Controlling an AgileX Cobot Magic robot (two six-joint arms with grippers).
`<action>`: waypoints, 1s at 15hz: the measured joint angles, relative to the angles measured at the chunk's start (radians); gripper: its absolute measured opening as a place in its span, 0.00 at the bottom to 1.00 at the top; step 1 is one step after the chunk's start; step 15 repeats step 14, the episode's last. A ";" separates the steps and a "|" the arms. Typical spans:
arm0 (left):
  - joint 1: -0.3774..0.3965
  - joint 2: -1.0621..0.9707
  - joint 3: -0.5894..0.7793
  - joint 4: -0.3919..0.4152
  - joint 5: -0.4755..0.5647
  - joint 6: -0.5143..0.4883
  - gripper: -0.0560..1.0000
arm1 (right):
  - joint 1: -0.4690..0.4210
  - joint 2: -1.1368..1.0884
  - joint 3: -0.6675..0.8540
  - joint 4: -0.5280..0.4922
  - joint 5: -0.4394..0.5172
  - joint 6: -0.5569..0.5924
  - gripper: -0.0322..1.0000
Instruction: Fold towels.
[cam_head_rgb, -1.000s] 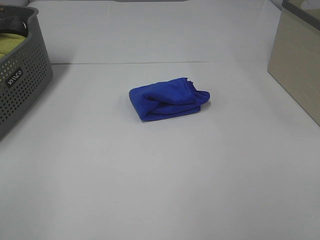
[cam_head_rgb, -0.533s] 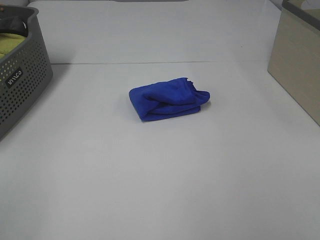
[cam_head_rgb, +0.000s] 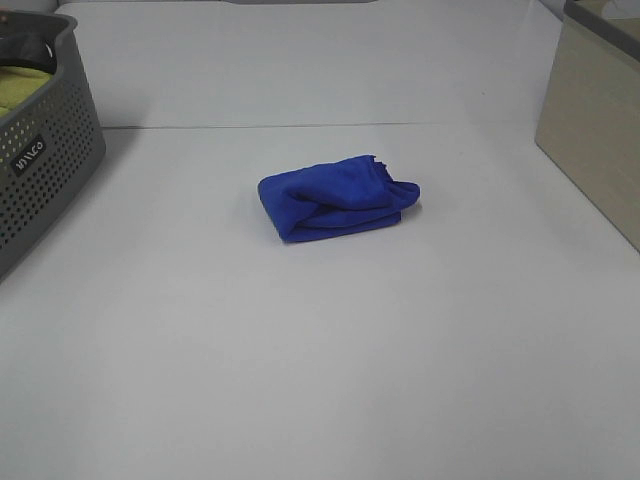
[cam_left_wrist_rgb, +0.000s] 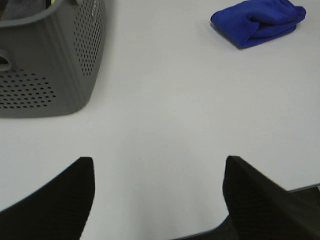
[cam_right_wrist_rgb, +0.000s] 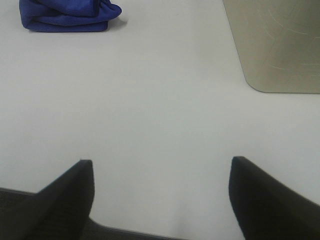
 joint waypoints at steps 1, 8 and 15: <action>0.000 -0.018 0.000 -0.001 0.000 0.000 0.71 | 0.000 0.000 0.000 0.000 0.000 0.000 0.74; 0.000 -0.022 0.000 0.009 0.002 0.000 0.71 | 0.000 0.000 0.000 0.001 -0.001 0.000 0.74; 0.000 -0.022 0.000 0.009 0.002 0.000 0.71 | 0.000 0.000 0.000 0.001 -0.001 0.000 0.74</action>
